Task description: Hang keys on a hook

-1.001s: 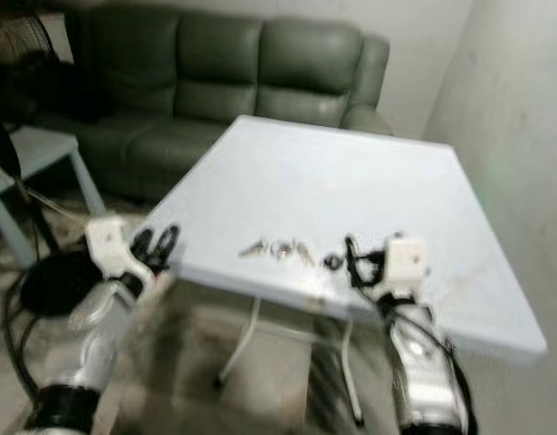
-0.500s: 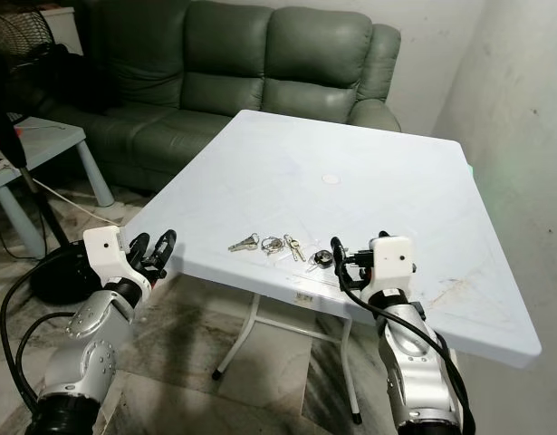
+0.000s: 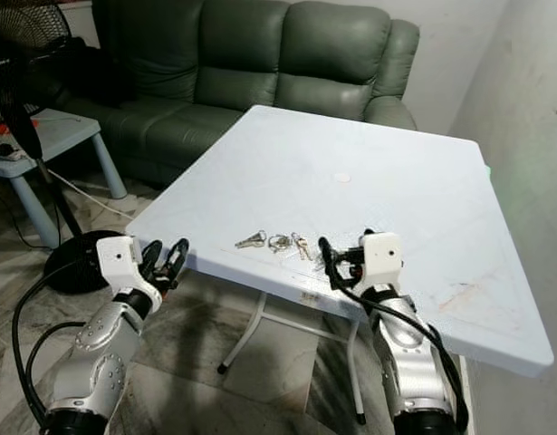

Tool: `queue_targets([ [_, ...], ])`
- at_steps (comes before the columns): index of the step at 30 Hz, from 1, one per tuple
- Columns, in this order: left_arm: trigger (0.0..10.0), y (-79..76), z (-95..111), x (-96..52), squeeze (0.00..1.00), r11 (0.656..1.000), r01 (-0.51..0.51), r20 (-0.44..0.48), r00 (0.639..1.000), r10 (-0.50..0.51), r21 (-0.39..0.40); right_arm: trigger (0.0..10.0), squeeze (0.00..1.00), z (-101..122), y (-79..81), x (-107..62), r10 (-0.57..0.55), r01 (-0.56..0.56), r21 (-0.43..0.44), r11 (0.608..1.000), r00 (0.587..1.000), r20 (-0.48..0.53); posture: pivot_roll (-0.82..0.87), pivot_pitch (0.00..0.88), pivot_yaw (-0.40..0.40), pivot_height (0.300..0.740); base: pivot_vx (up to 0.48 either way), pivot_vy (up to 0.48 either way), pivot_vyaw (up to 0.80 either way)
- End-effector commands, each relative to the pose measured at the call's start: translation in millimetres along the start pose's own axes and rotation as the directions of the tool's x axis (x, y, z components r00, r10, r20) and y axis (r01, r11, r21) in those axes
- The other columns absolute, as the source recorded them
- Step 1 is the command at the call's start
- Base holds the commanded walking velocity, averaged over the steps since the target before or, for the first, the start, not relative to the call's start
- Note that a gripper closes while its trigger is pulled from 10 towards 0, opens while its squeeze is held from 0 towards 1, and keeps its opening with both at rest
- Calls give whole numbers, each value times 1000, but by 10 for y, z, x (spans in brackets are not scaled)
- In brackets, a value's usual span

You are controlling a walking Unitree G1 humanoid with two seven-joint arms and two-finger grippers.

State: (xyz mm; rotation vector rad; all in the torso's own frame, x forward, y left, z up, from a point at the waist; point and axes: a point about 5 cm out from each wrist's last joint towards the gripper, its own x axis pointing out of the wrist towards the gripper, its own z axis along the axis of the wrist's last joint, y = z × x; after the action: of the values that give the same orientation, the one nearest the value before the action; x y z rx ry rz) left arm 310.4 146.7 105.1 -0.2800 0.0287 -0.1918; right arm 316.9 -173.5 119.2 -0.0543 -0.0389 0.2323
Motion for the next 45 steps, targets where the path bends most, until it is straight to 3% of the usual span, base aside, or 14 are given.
queue_targets([
  [1, 10000, -56, 26, -7, 0, 999, 35, 9, 999, -35, 30, 10000, 1000, 19, 14, 40, 5, -5, -8, 1000, 1000, 5, 188, 0, -40, 740, 0, 0, 0],
  [4, 10000, -78, 6, -22, 0, 998, 47, 1, 999, -47, 42, 10000, 1000, 19, 24, 73, -9, 9, -28, 1000, 1000, 0, 189, 0, -39, 740, 0, 0, 0],
  [5, 10000, -100, -18, -37, 0, 998, 56, -8, 998, -56, 42, 10000, 945, 13, 48, 108, -4, 3, -50, 999, 1000, -17, 189, 0, -39, 740, 0, 0, 0],
  [6, 10000, -121, -37, -49, 0, 997, 65, -17, 998, -64, 47, 10000, 0, 2, 65, 138, -2, 0, -61, 998, 999, -37, 189, 0, -37, 740, 0, 0, 0],
  [21, 10000, -294, -158, -128, 0, 991, 115, -76, 991, -110, 74, 10000, 0, -99, 356, 390, -121, 121, -14, 993, 982, -144, 197, 0, -30, 740, 0, 0, 0],
  [36, 10000, -377, -160, -140, 0, 980, 168, -94, 983, -159, 105, 10000, 0, -238, 423, 415, -327, 321, -65, 945, 912, -248, 212, 0, -27, 740, 0, 0, 0],
  [45, 10000, -372, -158, -148, 0, 980, 164, -95, 984, -154, 112, 9765, 0, -278, 528, 395, -336, 332, -61, 941, 903, -267, 219, 0, -31, 740, 0, 0, 0],
])
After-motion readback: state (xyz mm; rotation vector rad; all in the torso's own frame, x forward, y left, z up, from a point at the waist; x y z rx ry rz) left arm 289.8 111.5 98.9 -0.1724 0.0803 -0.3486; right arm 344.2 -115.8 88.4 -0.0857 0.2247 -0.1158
